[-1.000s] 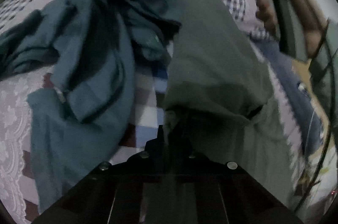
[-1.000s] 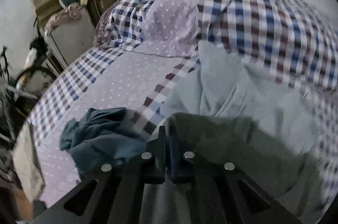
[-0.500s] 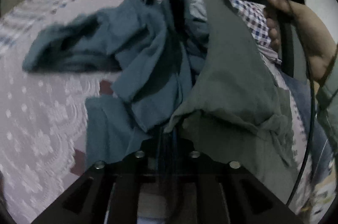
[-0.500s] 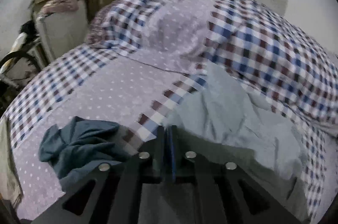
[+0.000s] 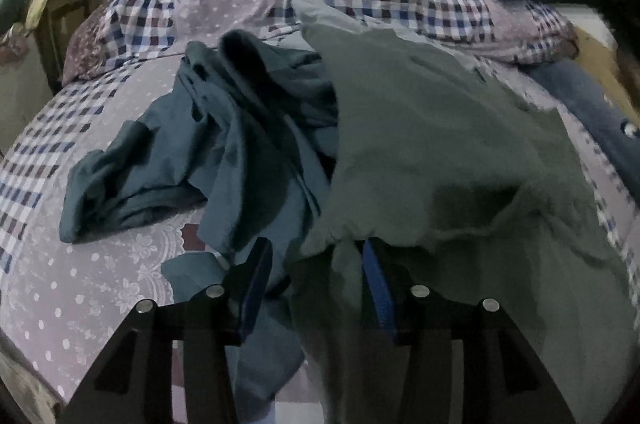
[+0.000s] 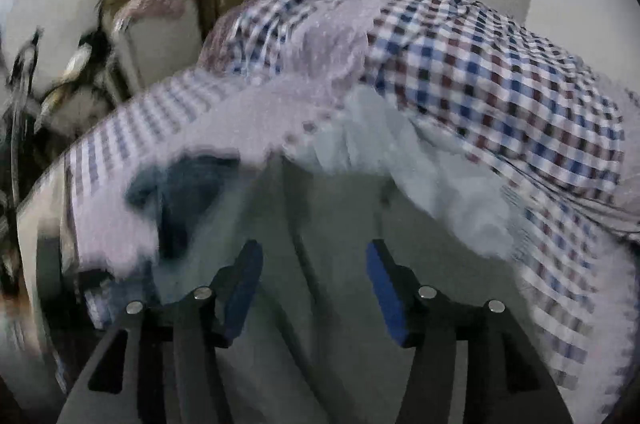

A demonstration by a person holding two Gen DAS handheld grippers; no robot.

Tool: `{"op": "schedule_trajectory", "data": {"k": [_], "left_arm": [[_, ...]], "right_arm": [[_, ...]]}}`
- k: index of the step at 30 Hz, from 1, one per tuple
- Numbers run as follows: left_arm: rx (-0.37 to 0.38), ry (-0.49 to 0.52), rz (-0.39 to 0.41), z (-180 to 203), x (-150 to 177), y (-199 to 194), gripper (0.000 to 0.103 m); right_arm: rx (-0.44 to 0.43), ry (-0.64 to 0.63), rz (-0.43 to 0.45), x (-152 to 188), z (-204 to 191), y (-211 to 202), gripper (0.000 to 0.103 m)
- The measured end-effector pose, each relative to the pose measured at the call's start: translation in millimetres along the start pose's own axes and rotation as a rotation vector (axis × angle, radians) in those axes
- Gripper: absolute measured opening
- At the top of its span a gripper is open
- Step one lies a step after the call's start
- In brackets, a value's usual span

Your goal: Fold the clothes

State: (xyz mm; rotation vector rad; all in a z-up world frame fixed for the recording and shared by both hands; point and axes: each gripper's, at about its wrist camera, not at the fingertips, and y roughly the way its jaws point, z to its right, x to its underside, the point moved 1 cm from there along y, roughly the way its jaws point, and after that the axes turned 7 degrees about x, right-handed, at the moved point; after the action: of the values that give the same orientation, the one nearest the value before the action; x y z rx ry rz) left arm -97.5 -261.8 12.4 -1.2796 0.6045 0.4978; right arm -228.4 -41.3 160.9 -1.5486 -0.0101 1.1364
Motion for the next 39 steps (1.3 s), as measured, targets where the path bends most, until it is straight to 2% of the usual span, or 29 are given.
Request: {"op": "schedule_trajectory", "data": {"k": [3,4,5,7,10,15,19,24,25,26,28,30,39], "left_arm": [[0.009,-0.013,0.011,-0.4,-1.2,2.8,0.05],[0.013,-0.014,0.012,0.5,-1.2,2.0,0.042],[0.022,-0.012,0.01,2.8,-2.3,3.9,0.026],[0.03,-0.024,0.002,4.9,-3.4,8.3,0.011],[0.053,-0.123,0.003,-5.1,-3.1,11.6,0.009],[0.109,-0.274,0.009,-22.8,-1.1,14.0,0.009],[0.103,-0.288,-0.003,-21.1,2.3,22.5,0.009],[0.089,-0.289,-0.013,-17.1,3.0,29.1,0.009],[0.087,-0.289,-0.013,-16.3,2.8,30.2,0.009],[0.086,-0.288,-0.015,-15.7,2.3,31.1,0.009],[0.083,-0.286,-0.016,-15.2,1.9,33.2,0.009],[0.085,-0.289,-0.016,-15.7,1.7,34.3,0.009],[0.118,-0.328,-0.009,-24.6,8.8,34.5,0.009]], "right_arm": [[0.042,-0.062,-0.075,52.0,20.9,-17.2,0.059],[0.054,-0.068,-0.109,70.9,30.2,-21.4,0.059],[0.067,-0.07,-0.139,89.4,39.4,-24.6,0.059],[0.089,-0.079,-0.191,122.1,54.6,-29.0,0.059],[0.116,-0.115,-0.263,161.8,67.6,-25.8,0.059],[0.139,-0.129,-0.346,206.7,83.5,-10.2,0.057],[0.147,-0.15,-0.338,221.6,84.1,-5.1,0.053],[0.169,-0.158,-0.312,218.1,88.1,3.8,0.053],[0.166,-0.166,-0.317,218.8,86.8,6.7,0.048],[0.162,-0.175,-0.323,219.9,85.2,9.8,0.03],[0.171,-0.198,-0.315,221.3,79.6,10.1,0.005],[0.201,-0.227,-0.282,221.8,71.1,3.0,0.005],[0.111,-0.487,-0.133,272.2,-59.8,-107.2,0.005]]}}
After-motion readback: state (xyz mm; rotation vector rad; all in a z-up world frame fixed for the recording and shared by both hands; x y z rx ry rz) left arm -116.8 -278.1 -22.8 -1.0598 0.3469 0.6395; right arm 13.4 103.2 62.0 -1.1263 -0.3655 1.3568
